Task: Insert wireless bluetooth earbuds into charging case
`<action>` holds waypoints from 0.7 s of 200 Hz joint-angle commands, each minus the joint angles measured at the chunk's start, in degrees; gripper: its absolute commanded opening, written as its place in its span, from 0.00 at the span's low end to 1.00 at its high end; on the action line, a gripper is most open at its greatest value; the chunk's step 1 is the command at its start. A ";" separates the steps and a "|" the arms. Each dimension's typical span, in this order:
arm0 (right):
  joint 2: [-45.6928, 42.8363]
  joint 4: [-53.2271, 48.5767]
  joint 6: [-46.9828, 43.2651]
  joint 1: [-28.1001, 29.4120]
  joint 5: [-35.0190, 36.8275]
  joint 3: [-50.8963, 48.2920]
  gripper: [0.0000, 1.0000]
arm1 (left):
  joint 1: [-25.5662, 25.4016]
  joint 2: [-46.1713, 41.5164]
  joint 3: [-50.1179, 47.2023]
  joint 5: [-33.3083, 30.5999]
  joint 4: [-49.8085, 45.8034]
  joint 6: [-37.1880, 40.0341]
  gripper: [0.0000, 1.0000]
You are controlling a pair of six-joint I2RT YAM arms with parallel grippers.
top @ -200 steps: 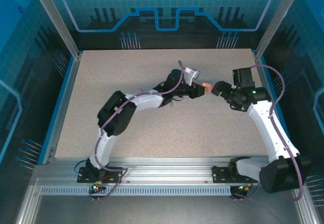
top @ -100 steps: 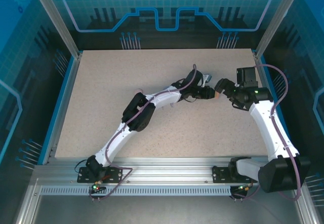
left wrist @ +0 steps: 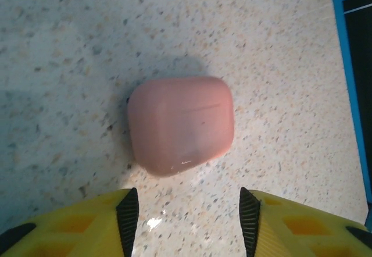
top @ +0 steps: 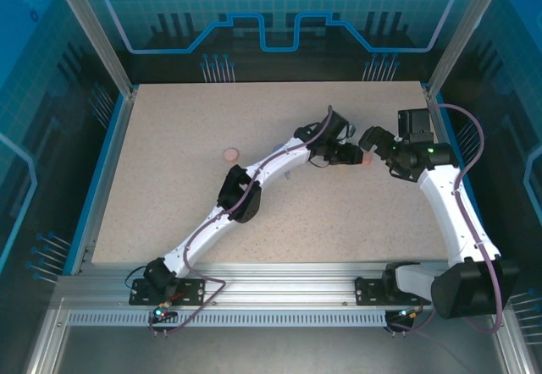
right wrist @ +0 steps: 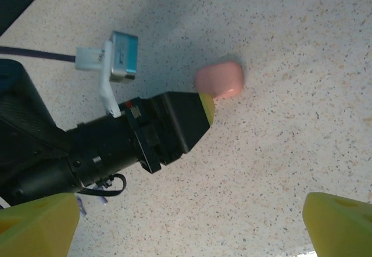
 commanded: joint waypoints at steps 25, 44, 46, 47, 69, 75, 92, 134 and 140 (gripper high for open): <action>0.26 -2.41 1.62 -0.95 1.25 2.68 1.00 | -0.41 -3.66 6.73 -6.18 -11.28 7.60 0.56; -0.59 -2.47 2.61 -1.00 2.46 2.44 1.00 | -0.26 -5.55 11.96 -10.40 -16.85 11.76 0.59; -0.69 -2.36 2.70 -0.96 2.46 2.41 1.00 | -0.23 -5.61 12.75 -10.87 -17.51 12.24 0.59; -0.75 -2.32 2.77 -0.94 2.40 2.37 1.00 | -0.22 -5.62 13.15 -11.17 -17.81 12.43 0.59; -0.74 -1.94 3.76 -0.91 2.19 2.57 1.00 | 0.90 -5.39 22.85 -14.34 -25.18 15.16 0.63; -0.49 -1.85 3.96 -0.78 2.08 2.71 1.00 | 1.46 -6.33 22.70 -14.32 -26.25 15.47 0.65; 0.29 -1.61 4.40 -0.63 2.25 3.19 1.00 | 2.61 -8.44 23.71 -14.40 -29.58 17.03 0.66; 2.73 -1.07 4.58 1.77 2.79 4.17 1.00 | 4.61 -13.56 23.77 -13.42 -35.71 20.52 0.69; 2.90 -0.96 4.61 2.05 2.90 4.01 1.00 | 4.91 -14.43 23.77 -13.47 -36.26 21.22 0.69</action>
